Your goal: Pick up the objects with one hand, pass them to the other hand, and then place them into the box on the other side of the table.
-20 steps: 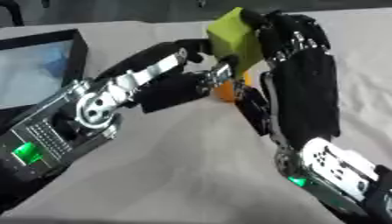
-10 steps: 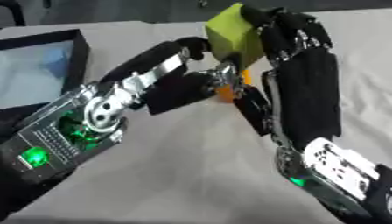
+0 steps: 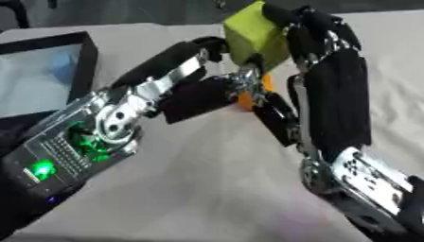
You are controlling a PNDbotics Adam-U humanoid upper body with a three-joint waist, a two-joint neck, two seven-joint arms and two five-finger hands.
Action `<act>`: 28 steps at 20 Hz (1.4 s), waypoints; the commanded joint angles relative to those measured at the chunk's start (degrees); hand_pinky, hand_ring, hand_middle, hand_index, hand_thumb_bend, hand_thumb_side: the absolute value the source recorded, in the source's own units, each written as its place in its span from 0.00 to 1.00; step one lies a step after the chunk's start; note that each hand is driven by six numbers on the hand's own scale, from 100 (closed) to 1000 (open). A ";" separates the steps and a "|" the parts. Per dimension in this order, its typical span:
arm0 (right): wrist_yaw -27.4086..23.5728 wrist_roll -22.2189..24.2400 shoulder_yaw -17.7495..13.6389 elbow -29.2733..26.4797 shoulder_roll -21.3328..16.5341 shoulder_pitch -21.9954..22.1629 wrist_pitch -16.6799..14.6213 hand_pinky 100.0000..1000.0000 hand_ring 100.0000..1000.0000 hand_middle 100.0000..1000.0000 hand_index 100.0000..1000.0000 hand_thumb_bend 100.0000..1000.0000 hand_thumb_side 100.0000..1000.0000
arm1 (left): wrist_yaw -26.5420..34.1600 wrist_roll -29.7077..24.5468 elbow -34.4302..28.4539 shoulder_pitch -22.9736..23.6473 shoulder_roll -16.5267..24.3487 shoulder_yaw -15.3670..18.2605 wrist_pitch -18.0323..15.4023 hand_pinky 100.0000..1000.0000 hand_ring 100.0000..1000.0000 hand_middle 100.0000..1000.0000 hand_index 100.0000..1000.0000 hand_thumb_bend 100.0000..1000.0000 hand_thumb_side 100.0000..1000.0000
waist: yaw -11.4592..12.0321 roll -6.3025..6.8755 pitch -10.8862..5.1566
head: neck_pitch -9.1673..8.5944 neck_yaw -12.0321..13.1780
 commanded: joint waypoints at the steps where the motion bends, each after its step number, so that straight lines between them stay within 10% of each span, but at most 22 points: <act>1: -0.51 -0.81 0.22 -1.22 0.36 -1.11 -0.78 0.67 0.51 0.51 0.50 0.00 0.00 | -1.16 0.85 -0.37 -1.35 -0.05 0.73 0.37 1.00 0.93 0.92 0.93 0.01 1.00 | 0.06 0.56 -0.62 | -0.64 0.19; 28: -0.48 -2.00 0.17 -1.22 0.66 -1.05 -4.72 0.64 0.49 0.49 0.49 0.00 0.00 | -7.01 0.38 -0.37 -0.88 -1.25 0.61 3.11 1.00 0.93 0.91 0.92 0.00 1.00 | -0.56 0.72 -0.68 | -0.66 0.53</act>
